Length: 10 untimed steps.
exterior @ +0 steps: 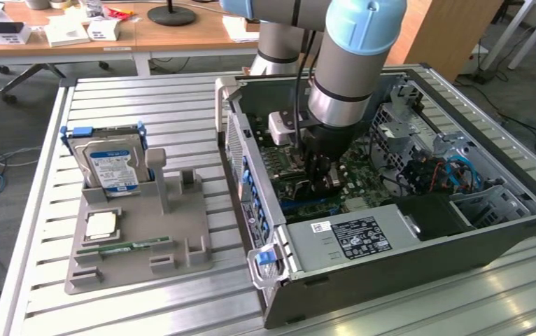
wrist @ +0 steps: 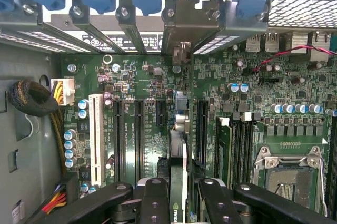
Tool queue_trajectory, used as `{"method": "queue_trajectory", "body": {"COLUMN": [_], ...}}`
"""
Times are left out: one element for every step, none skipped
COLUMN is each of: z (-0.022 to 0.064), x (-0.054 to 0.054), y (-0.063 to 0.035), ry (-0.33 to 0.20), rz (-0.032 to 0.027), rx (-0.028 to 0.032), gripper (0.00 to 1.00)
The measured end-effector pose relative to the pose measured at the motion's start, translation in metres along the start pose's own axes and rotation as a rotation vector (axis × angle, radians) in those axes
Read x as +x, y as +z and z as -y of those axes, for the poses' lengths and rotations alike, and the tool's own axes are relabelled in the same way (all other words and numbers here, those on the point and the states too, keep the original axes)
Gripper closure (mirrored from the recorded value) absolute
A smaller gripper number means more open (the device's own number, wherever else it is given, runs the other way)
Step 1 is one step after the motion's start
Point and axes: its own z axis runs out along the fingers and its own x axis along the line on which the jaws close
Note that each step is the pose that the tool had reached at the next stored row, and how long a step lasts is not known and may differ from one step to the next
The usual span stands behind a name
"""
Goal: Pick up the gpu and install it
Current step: 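Insert the gpu into the slot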
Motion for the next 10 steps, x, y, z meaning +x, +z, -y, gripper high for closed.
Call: {"method": "queue_trajectory", "body": {"z": [0.0000,0.0000,0.0000,0.0000,-0.0001,-0.0002,-0.0001,0.0000,0.0000,0.0000], "x": [0.0000,0.0000,0.0000,0.0000,-0.0001,0.0000,0.0000,0.0000,0.0000,0.0000], "y": [0.0000,0.0000,0.0000,0.0000,0.0003,0.0002,0.0001,0.0001,0.0000,-0.0001], "ry": [0.000,0.000,0.000,0.000,0.000,0.000,0.000,0.000,0.000,0.000], "rz": [0.0000,-0.0001,-0.0001,0.0001,0.0009,0.0004,0.0001,0.0001,0.0000,-0.0001], "rx": [0.0000,0.0000,0.0000,-0.0001,0.0001,0.0002,0.0001,0.0001,0.0000,0.0000], "gripper": [0.74,0.74,0.74,0.74,0.74,0.73,0.67,0.67,0.60,0.60]}}
